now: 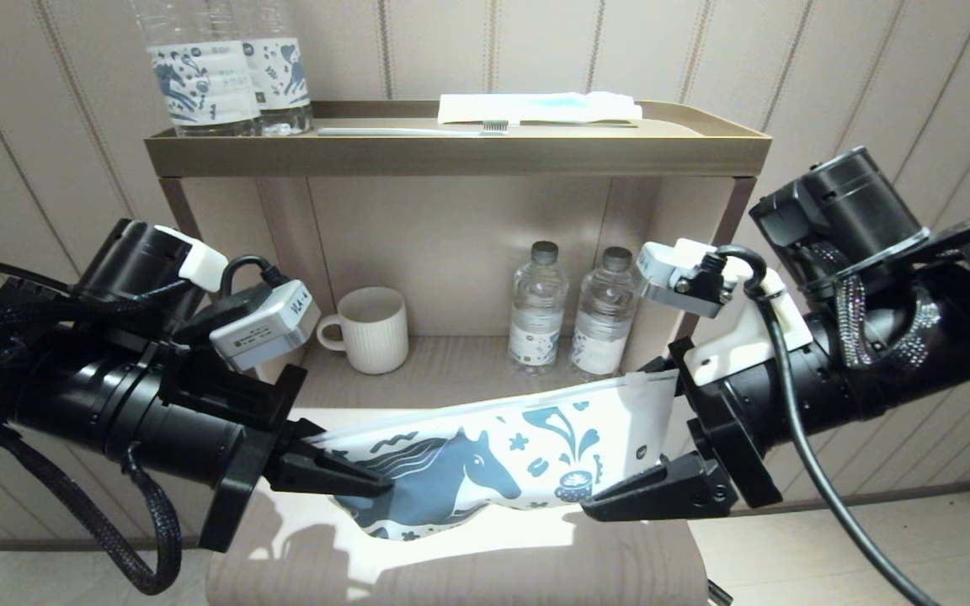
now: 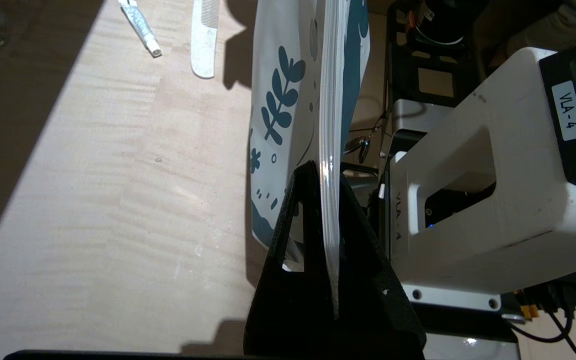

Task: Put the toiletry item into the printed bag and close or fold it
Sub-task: Hand it to the other hand

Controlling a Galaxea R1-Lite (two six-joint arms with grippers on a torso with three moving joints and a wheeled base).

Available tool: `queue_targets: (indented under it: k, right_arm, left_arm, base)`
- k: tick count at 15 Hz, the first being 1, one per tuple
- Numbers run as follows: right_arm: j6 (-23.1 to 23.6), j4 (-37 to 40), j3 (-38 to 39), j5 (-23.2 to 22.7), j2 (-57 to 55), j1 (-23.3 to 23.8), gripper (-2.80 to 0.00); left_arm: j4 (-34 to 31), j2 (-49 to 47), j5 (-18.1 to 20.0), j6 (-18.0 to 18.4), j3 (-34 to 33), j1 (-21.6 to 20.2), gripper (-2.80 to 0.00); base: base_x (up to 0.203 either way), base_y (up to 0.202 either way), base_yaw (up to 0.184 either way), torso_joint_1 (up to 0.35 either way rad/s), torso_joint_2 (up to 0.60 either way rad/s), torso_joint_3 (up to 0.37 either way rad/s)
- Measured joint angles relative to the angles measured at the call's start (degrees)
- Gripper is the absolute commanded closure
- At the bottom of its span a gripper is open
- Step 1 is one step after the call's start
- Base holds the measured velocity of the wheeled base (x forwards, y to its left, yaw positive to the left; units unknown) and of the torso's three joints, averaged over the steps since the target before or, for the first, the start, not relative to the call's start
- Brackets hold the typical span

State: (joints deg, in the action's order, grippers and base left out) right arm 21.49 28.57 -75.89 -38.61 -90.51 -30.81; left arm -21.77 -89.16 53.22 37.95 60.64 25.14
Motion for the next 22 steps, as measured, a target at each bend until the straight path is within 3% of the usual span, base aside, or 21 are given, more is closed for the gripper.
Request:
queue_targets:
  k: [14,15,22]
  right_arm:
    - [-0.02,0.5,-0.18,-2.18,0.68,0.1,-2.8]
    - [0.02,0.35,0.03,-2.1,0.89,0.3,0.0]
    - [0.17,0.53,0.15,-2.06,1.28,0.22,0.0]
  left_arm:
    - [0.11,-0.37,0.0,0.06,0.16,0.09,0.0]
    - [0.11,-0.39,0.0,0.06,0.06,0.09,0.0]
    - [0.09,-0.5,0.02,0.35,0.05,0.07,0.0]
  base:
    - [0.0,0.0,0.0,0.0,0.0,0.0]
    - [0.0,0.0,0.0,0.0,0.0,0.0]
    - [0.0,0.0,0.0,0.0,0.0,0.0]
